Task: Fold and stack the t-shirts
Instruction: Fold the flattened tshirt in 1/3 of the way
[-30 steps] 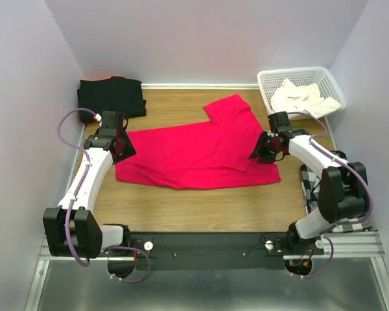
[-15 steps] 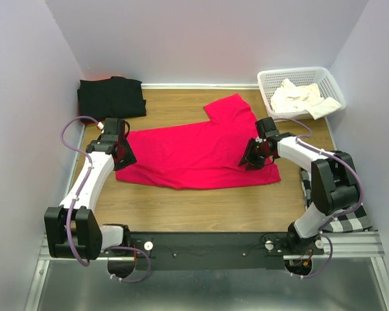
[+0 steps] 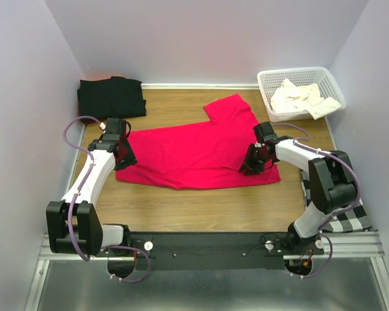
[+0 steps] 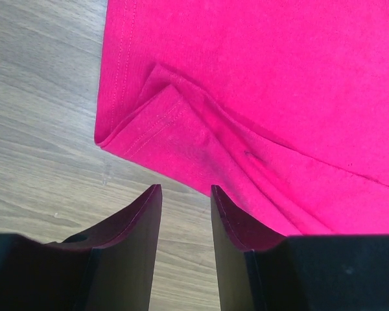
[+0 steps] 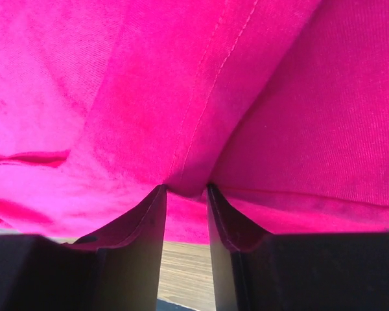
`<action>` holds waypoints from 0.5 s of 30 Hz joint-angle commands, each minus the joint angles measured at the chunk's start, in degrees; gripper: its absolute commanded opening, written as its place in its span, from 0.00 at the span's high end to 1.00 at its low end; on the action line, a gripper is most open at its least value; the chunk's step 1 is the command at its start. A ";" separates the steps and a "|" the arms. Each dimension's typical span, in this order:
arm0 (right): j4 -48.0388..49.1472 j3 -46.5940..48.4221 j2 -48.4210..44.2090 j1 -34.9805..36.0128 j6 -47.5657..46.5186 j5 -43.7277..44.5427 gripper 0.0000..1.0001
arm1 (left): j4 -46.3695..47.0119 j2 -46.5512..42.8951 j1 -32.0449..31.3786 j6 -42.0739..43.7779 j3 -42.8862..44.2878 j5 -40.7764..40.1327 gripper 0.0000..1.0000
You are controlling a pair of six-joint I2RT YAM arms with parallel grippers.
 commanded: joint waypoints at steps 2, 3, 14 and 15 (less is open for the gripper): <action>0.17 1.85 2.36 0.68 0.47 1.27 0.65 | 1.17 0.62 -0.27 1.13 -0.82 -0.18 0.56; 0.17 2.03 2.36 0.76 0.38 1.27 0.66 | 1.25 0.62 -0.27 1.21 -0.82 -0.18 0.55; -0.36 4.58 1.84 1.55 0.73 2.32 0.79 | 1.61 0.53 -0.27 1.65 -1.08 -0.27 0.56; -0.36 4.76 2.10 1.56 0.82 2.50 0.84 | 1.61 0.53 -0.27 1.65 -1.17 -0.35 0.56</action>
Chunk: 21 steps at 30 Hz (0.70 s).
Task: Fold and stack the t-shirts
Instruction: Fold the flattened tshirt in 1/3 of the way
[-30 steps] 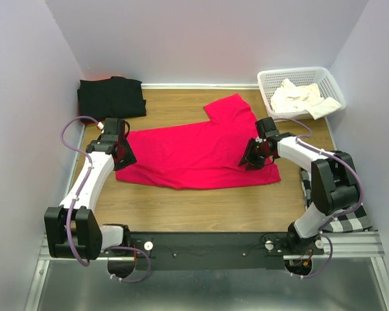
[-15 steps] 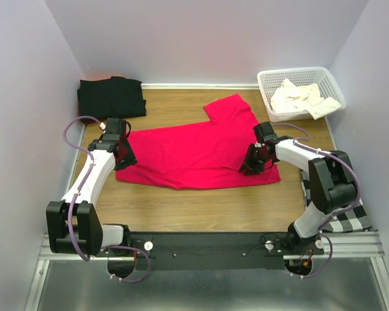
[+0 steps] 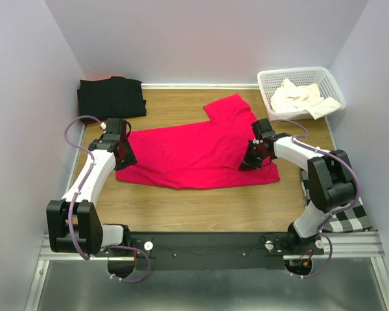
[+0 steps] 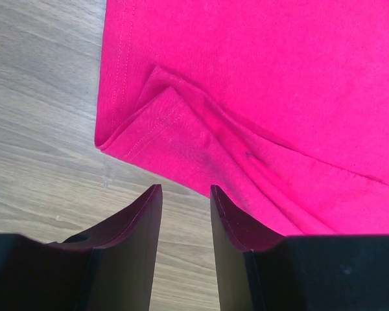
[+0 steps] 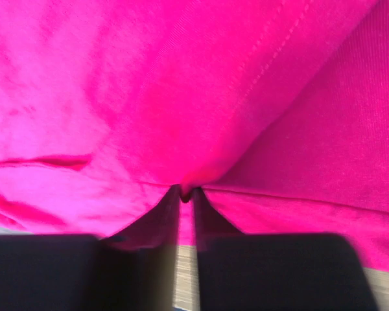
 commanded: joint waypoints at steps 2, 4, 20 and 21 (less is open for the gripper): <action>-0.31 2.79 0.98 0.62 0.62 2.28 0.99 | 0.99 0.14 -0.25 1.11 -1.04 -0.27 0.56; -0.31 3.41 1.34 0.70 0.27 2.63 0.99 | 0.91 0.23 -0.25 1.02 -1.22 -0.35 0.56; -0.40 18.17 9.32 0.79 -3.24 4.74 0.99 | 1.17 -0.04 -0.25 1.72 -1.22 -0.36 0.58; -0.40 19.57 10.38 0.97 -3.59 4.83 0.99 | 1.00 -0.04 -0.25 1.72 -1.22 -0.44 0.58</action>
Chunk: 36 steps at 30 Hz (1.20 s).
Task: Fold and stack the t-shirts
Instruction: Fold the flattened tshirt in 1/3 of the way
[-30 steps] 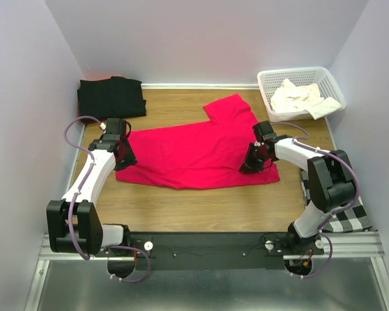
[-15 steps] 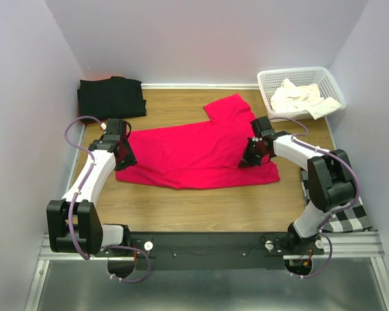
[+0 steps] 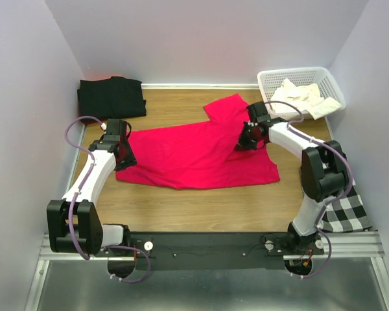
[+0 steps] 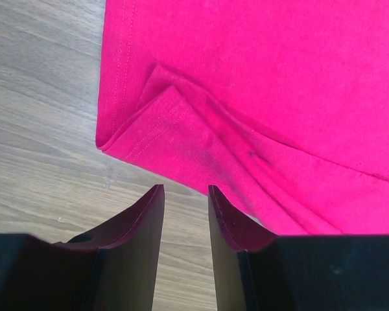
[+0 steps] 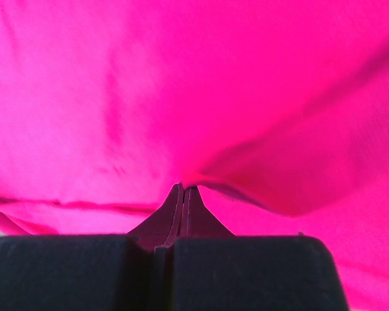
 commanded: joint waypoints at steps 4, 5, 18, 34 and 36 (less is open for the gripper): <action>0.08 13.14 11.56 0.77 -4.28 0.96 0.99 | 0.47 -0.12 -0.25 0.94 0.01 -0.62 0.59; -0.10 15.50 12.46 1.03 -4.55 1.04 0.99 | 0.47 -0.21 -0.25 0.94 0.10 -0.71 0.59; -0.10 18.07 16.69 2.35 -9.82 -6.68 0.99 | 0.91 0.40 -0.25 1.64 -0.08 -1.23 0.59; -4.84 5.70 9.21 2.27 -11.41 6.49 0.46 | 5.56 11.56 -0.25 7.09 4.23 -0.53 0.61; -5.02 4.37 10.09 2.27 -10.88 7.19 0.46 | 6.18 13.40 -0.25 7.09 5.11 -0.97 0.61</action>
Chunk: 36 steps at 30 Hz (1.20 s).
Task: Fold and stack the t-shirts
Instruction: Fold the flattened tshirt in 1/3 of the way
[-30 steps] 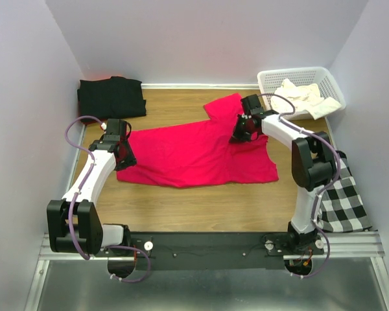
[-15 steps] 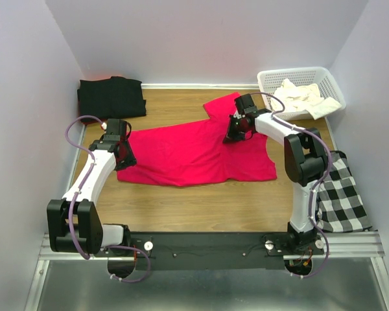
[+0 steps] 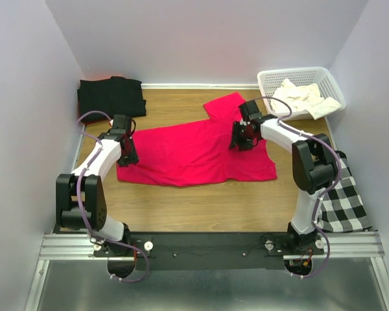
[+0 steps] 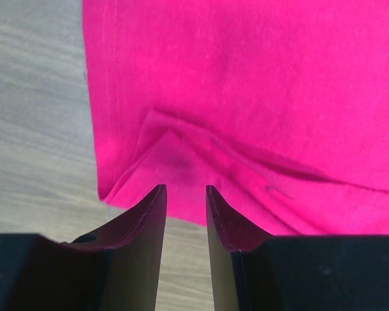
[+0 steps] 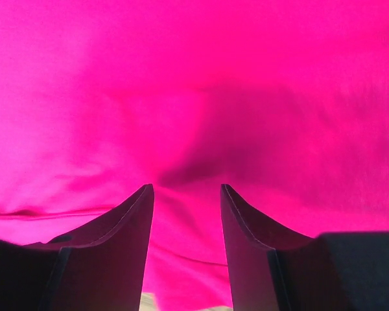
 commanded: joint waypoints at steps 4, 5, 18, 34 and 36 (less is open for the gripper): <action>-3.55 -5.81 3.19 0.21 2.17 5.04 0.46 | 4.18 6.80 -0.25 0.53 5.09 -0.90 0.61; -3.55 -5.72 3.37 0.04 2.35 5.04 0.46 | 4.18 7.85 -0.25 0.09 6.75 -0.90 0.61; -6.01 -2.12 6.53 -4.00 3.58 6.61 0.47 | 3.48 26.13 -0.25 -3.60 17.23 -1.61 0.66; -7.68 5.17 9.96 -6.47 3.58 6.71 0.47 | 0.41 40.83 -0.25 -1.14 40.25 1.03 0.73; -7.86 5.88 9.26 -6.47 3.67 6.53 0.47 | 1.36 37.07 -0.25 -0.44 39.03 1.03 0.72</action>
